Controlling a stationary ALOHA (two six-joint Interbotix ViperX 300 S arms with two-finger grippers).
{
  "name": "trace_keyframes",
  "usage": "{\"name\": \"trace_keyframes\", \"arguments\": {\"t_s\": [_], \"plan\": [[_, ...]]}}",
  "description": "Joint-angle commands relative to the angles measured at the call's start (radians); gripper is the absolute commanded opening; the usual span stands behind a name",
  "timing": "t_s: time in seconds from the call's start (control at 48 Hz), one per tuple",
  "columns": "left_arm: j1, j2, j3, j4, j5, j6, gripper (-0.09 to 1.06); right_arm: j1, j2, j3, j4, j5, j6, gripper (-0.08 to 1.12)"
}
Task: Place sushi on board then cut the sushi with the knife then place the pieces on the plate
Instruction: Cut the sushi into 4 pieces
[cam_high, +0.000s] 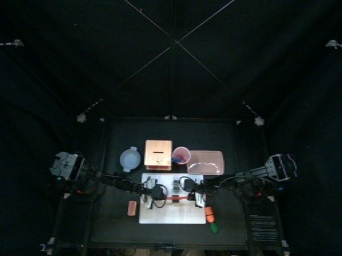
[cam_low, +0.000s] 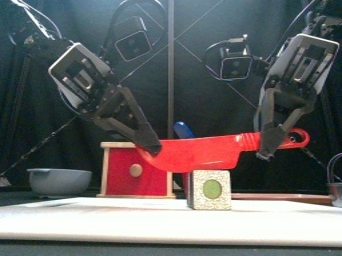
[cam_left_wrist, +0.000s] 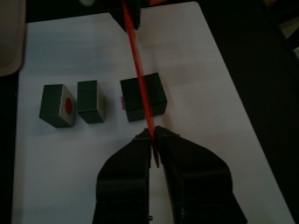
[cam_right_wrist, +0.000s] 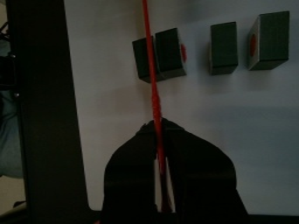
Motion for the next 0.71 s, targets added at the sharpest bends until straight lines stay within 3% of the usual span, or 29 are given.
{"name": "trace_keyframes", "arguments": {"t_s": [0.021,0.708], "plan": [[-0.005,-0.02,-0.014,0.008,-0.003,0.005,0.48,-0.006,-0.038,-0.011,-0.002,-0.002,0.002,0.4],[-0.002,-0.015,-0.015,0.026,-0.015,0.003,0.48,-0.011,-0.06,0.005,-0.006,-0.008,0.002,0.4]]}}
